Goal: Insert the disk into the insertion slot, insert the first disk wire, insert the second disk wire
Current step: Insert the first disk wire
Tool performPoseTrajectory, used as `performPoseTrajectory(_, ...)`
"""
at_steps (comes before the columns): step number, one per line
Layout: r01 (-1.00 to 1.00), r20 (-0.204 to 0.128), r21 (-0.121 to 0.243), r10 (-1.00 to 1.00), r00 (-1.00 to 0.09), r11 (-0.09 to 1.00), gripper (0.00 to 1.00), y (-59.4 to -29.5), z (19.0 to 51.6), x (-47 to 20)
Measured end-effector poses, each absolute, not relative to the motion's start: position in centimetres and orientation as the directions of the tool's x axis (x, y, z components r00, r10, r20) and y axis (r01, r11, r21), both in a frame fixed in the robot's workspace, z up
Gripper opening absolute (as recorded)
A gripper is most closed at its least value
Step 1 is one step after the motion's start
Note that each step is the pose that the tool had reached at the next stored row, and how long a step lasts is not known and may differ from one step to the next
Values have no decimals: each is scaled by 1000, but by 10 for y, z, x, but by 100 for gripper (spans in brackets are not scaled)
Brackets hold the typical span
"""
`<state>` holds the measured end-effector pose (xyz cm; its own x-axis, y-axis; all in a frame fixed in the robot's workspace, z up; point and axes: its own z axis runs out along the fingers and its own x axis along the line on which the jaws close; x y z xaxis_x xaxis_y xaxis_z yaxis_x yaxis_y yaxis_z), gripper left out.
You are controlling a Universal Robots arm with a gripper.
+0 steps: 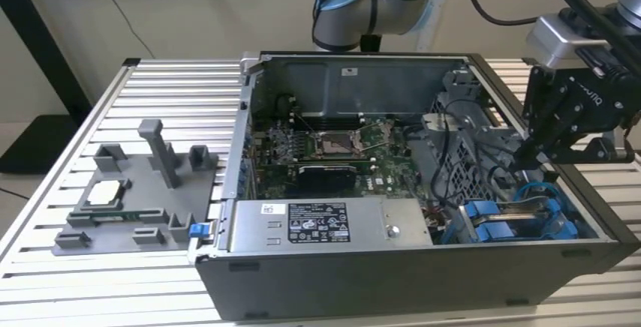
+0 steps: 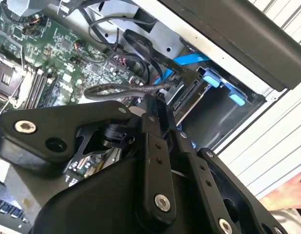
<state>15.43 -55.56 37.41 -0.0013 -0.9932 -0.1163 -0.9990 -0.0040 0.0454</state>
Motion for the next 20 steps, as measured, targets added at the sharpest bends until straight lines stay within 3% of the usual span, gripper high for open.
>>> performPoseTrajectory(11,-999,-116,51,-993,-2,-4,0,-559,369,168)
performPoseTrajectory(20,-999,-116,52,-993,-6,-1,0,-580,367,168)
